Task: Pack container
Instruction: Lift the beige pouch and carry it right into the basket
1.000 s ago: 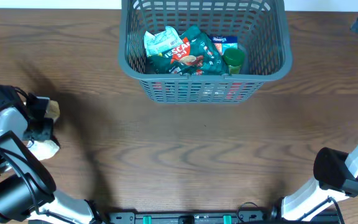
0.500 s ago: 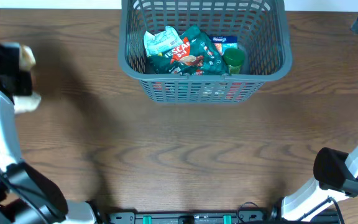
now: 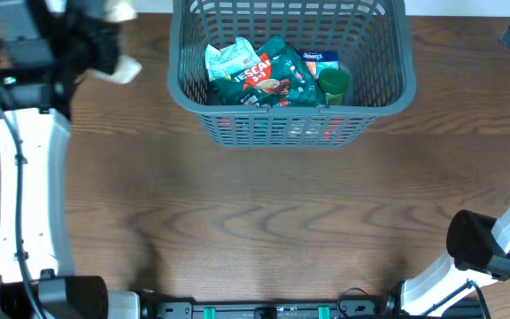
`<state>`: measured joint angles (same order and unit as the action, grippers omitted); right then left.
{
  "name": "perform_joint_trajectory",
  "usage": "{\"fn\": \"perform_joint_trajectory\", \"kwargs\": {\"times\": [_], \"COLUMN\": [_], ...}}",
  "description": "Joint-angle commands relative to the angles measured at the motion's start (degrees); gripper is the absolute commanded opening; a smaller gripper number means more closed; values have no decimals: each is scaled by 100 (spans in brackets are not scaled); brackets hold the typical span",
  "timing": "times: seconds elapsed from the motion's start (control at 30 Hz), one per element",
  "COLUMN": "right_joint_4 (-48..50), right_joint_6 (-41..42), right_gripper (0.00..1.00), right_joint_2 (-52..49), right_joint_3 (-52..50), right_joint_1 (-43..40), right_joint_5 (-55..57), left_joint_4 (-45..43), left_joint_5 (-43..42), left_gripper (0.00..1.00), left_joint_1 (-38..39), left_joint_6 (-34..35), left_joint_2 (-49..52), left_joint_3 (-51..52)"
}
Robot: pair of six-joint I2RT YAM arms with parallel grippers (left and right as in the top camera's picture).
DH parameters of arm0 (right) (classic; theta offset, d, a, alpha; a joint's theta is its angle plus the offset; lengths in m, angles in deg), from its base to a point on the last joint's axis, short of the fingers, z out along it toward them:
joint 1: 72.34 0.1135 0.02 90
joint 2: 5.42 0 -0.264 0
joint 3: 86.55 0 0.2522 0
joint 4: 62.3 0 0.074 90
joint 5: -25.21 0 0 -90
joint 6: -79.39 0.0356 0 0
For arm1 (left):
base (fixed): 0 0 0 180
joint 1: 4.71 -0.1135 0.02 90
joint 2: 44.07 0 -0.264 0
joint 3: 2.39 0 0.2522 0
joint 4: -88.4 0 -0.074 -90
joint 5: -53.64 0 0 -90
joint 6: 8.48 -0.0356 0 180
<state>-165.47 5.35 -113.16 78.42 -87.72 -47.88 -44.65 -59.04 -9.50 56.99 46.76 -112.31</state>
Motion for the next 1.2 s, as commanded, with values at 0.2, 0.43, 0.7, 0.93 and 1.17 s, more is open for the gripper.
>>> {"fn": "perform_joint_trajectory", "kwargs": {"times": [0.2, 0.43, 0.7, 0.93, 1.17], "right_joint_4": [-22, -22, -22, -22, -22], "right_joint_6": [72, 74, 74, 72, 72], "right_gripper": [99, 99, 99, 99, 99], "right_joint_2": [-15, -15, -15, -15, -15], "right_joint_3": [-7, -7, -7, -7, -7], "right_joint_1": [-33, -31, -31, -31, -31], "right_joint_5": [20, 20, 20, 20, 20], "left_joint_4": [-887, -1126, -1187, -1475, -1534], "left_joint_5": [-861, -907, -905, -901, -793], "left_gripper": [6, 6, 6, 6, 6], "left_joint_1": [1403, 2179, 2564, 2614, 2614], "left_joint_6": [306, 306, 304, 304, 433], "left_joint_2": [-190, -116, 232, 822, 1547], "left_joint_3": [-448, -448, -448, -448, -448]}}
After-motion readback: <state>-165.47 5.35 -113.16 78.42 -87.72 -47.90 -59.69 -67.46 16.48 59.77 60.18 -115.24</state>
